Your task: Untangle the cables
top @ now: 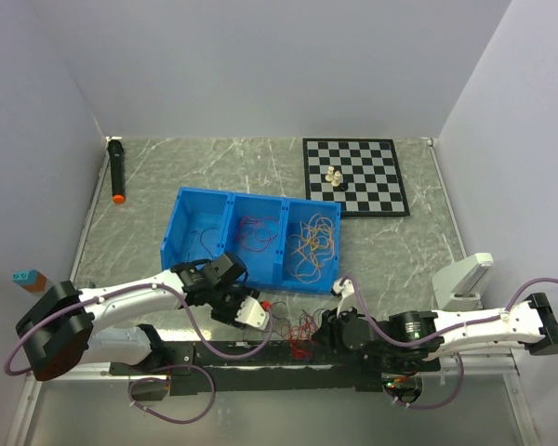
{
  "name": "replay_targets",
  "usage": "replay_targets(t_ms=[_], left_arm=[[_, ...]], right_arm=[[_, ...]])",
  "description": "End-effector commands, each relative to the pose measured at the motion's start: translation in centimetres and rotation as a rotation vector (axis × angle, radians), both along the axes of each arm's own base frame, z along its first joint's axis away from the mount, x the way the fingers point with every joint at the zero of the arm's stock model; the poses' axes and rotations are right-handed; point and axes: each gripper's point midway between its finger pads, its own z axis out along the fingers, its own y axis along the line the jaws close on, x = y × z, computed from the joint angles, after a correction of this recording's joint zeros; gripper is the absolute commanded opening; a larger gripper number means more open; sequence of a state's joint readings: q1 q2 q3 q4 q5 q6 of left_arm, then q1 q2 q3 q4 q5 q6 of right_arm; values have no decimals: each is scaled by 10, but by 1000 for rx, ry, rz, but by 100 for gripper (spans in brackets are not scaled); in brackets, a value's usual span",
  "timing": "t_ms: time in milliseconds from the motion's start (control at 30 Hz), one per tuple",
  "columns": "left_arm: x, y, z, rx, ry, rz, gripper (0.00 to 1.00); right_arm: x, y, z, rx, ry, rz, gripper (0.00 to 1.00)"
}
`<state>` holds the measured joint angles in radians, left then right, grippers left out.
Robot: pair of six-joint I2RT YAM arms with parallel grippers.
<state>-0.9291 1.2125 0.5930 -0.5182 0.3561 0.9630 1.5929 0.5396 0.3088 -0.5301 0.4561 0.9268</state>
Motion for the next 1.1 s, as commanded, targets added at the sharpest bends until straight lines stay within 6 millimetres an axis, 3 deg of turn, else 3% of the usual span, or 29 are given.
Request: replay_targets(t_ms=[0,100,200,233,400,467,567,700,767,1000,1067], left_arm=[[15,-15,5,-58,-83,-46,51],[18,-21,7,-76,-100,-44,37],[21,-27,14,-98,-107,-37,7],[22,-29,18,-105,-106,-30,1],[14,-32,45,-128,-54,-17,1],[12,-35,66,-145,-37,-1,1],[17,-41,117,-202,-34,74,1],[20,-39,208,-340,-69,155,1],[27,-30,247,-393,-164,180,1],[93,20,396,-718,-719,513,1],[106,37,421,-781,-817,634,1]], right_arm=[[3,6,16,48,-15,-13,47],[3,6,14,44,-14,-14,47],[3,6,14,44,-14,-14,47],[3,6,14,45,-13,-15,47],[3,7,14,43,-16,-10,47],[2,7,13,41,-12,-12,47],[2,7,12,40,-7,-18,46],[2,7,12,42,-5,-20,45],[2,7,12,34,-5,-20,45],[1,11,9,2,-13,-3,44],[1,12,9,0,-12,1,43]])
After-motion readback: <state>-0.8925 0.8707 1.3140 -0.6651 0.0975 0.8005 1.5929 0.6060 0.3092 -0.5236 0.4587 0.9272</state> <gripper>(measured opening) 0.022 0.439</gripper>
